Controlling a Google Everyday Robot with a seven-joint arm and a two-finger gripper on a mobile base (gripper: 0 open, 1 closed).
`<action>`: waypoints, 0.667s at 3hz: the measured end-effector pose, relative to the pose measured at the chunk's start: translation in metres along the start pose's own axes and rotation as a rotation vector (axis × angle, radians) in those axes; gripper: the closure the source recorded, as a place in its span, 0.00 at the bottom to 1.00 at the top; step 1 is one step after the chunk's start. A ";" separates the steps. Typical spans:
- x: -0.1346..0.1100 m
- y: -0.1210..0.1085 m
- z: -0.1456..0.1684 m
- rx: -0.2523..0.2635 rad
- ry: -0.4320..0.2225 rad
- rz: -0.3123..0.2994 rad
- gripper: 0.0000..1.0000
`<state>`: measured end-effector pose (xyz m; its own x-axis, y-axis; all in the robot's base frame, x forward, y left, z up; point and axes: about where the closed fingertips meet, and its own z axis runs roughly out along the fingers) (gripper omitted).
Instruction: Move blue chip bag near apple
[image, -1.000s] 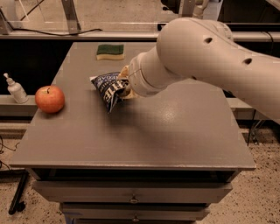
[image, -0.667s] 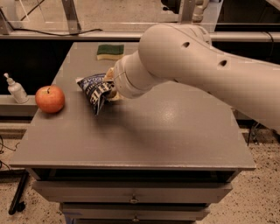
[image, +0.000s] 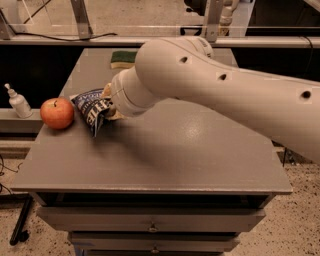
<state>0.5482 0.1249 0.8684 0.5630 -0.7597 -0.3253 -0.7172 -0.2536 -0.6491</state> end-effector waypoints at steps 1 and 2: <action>-0.002 0.002 0.010 -0.016 0.002 0.004 0.82; 0.000 0.004 0.017 -0.031 0.006 0.013 0.59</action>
Offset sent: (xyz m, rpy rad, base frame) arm 0.0085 0.0108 -0.0252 -0.0235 0.0551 -0.0100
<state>0.5521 0.1343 0.8541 0.5515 -0.7664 -0.3293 -0.7369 -0.2626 -0.6230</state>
